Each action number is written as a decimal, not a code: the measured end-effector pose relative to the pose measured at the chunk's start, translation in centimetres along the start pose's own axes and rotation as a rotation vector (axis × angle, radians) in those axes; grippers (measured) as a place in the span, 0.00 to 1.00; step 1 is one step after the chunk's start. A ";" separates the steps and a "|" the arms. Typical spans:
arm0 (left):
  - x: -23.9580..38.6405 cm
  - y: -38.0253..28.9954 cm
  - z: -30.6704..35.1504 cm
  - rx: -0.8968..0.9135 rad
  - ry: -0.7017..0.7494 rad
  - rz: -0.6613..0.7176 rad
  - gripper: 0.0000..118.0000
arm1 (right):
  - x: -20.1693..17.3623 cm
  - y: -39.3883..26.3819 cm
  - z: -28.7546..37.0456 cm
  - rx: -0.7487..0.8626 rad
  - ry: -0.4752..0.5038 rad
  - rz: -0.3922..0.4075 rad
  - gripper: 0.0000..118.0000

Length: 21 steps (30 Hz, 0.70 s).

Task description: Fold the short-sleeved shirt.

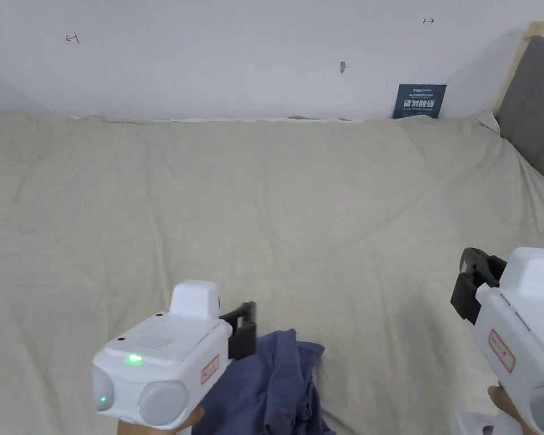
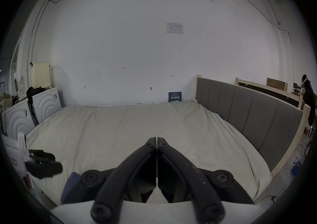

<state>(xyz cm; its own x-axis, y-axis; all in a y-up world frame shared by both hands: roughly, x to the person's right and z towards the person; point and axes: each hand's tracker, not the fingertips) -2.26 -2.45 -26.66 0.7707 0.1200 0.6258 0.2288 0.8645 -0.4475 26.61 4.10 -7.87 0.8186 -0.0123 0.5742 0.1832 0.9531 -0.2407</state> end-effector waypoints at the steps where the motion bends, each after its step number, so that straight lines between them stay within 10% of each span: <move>1: -0.3 -0.4 -0.3 -0.008 0.017 0.003 0.01 | -0.1 0.0 0.0 -0.001 0.003 0.002 0.02; 21: 7.7 -10.4 -10.3 -0.342 -0.146 -0.076 0.00 | 1.0 -0.8 -0.8 -0.042 -0.021 0.011 0.02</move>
<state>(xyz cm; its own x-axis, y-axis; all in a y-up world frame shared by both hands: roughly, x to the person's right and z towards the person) 7.45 -15.52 -23.78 0.6563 0.1514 0.7392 0.4868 0.6635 -0.5681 27.72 3.10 -7.74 0.8090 0.0046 0.5878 0.1977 0.9396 -0.2793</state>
